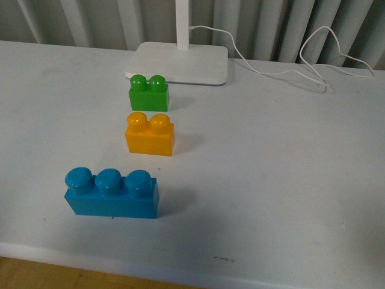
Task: Insert yellow block into base center
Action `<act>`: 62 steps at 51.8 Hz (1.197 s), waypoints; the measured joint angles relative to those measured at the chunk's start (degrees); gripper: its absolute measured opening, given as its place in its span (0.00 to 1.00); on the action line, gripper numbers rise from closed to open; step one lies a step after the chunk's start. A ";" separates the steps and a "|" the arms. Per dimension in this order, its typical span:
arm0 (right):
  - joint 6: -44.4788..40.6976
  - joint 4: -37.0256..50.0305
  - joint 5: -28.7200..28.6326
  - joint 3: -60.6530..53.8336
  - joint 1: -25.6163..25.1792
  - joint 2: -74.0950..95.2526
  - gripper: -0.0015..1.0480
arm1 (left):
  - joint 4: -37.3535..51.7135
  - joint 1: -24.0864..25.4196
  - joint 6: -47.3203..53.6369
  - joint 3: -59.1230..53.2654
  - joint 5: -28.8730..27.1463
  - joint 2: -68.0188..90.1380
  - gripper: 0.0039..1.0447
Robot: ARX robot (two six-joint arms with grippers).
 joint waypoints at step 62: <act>3.32 -8.33 1.57 5.88 -0.48 12.83 0.91 | 0.00 0.00 0.00 0.00 0.00 0.00 0.94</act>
